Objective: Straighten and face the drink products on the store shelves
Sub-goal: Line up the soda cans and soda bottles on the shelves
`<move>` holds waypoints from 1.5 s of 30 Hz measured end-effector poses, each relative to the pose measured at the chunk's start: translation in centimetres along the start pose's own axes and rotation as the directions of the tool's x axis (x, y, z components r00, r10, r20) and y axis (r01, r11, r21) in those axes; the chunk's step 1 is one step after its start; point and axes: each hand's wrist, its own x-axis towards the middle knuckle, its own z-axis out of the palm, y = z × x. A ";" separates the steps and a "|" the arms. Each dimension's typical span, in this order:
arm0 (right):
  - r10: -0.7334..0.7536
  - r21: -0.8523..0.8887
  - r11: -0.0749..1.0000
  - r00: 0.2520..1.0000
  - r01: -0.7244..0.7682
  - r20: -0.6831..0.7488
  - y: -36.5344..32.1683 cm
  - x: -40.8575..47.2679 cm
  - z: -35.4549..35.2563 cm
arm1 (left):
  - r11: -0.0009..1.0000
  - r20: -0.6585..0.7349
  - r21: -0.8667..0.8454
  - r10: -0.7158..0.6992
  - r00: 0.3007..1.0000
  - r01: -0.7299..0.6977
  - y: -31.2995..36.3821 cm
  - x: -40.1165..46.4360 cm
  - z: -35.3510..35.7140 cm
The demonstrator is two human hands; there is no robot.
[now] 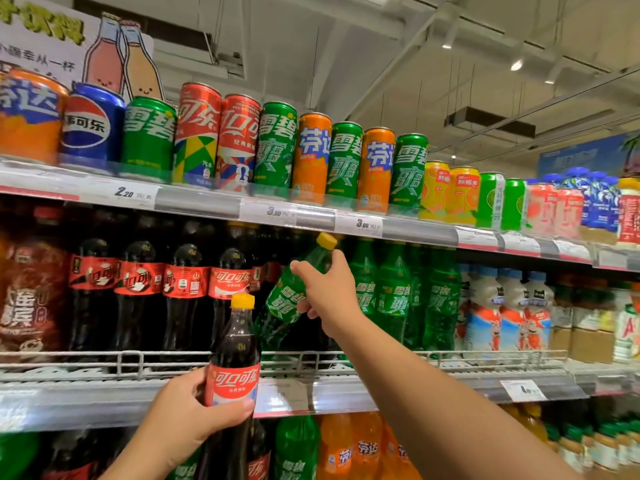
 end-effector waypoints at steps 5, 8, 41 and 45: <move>-0.100 0.029 0.995 0.995 0.099 0.021 0.6 -1.7 -0.5 | 1.000 0.009 0.027 0.005 1.000 -0.005 0.3 -0.5 0.0; -0.175 0.047 0.984 0.984 0.173 0.044 0.8 -2.6 -1.2 | 0.999 0.003 0.031 0.023 1.000 -0.024 0.5 -0.9 0.1; -0.350 0.059 0.928 0.916 0.368 -0.197 5.8 -2.7 -30.8 | 0.973 -0.011 0.206 0.112 0.994 -0.108 4.1 1.6 20.5; -0.318 0.122 0.935 0.939 0.334 -0.132 7.0 -0.5 -30.7 | 0.986 -0.014 0.160 0.046 0.999 -0.044 4.0 1.9 21.2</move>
